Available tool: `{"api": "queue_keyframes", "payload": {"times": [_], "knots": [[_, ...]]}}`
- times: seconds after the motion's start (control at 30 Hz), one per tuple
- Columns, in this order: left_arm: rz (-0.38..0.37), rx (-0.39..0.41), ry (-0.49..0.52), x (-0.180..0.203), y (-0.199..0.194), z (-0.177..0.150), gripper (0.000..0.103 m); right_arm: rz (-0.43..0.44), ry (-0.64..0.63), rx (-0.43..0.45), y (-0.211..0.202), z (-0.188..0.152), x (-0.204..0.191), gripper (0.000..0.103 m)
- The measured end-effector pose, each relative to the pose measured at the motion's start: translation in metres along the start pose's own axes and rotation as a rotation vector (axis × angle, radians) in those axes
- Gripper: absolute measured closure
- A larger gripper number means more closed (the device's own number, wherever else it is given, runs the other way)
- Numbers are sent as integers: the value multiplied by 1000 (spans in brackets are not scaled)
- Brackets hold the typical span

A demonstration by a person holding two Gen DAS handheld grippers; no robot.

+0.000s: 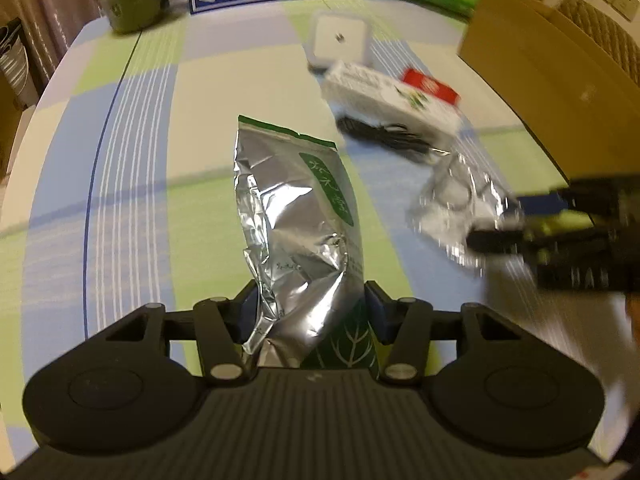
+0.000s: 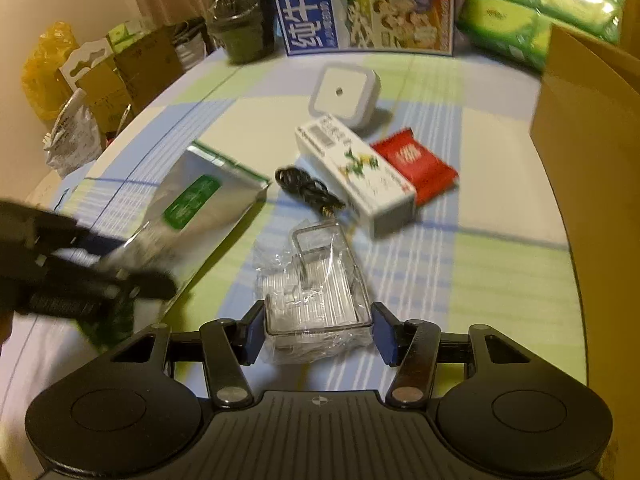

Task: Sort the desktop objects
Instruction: 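Grasp the silver foil tea bag with the left tool while the right tool grasps the clear plastic box, then carry the foil bag with the left tool while the right tool carries the plastic box to the cardboard box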

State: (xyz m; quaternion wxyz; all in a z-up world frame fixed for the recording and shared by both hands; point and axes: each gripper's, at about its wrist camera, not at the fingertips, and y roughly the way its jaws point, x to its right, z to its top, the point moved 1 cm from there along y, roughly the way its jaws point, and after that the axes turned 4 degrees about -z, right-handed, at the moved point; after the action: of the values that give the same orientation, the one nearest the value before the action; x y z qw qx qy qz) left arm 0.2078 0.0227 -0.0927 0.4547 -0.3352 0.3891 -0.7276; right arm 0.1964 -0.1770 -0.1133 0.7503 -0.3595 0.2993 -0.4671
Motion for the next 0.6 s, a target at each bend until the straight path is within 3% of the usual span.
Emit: {"api": "queue_keyframes", "payload": {"times": [0.2, 0.37, 0.47, 0.5, 0.6], "knots": [[-20, -33, -3, 25, -35, -52, 53, 23, 12, -32, -32, -28, -3, 51], [-16, -28, 6, 37, -53, -72, 43, 49, -37, -68, -44, -51, -10, 51], [-12, -24, 5, 37, -57, -72, 39, 62, -66, -73, -44, -58, -11, 38], [-14, -22, 2, 36, -58, -71, 35, 58, -78, -69, -43, -59, -10, 29], [-21, -14, -1, 34, -58, -65, 28, 46, -117, -59, -38, -58, -7, 26]]}}
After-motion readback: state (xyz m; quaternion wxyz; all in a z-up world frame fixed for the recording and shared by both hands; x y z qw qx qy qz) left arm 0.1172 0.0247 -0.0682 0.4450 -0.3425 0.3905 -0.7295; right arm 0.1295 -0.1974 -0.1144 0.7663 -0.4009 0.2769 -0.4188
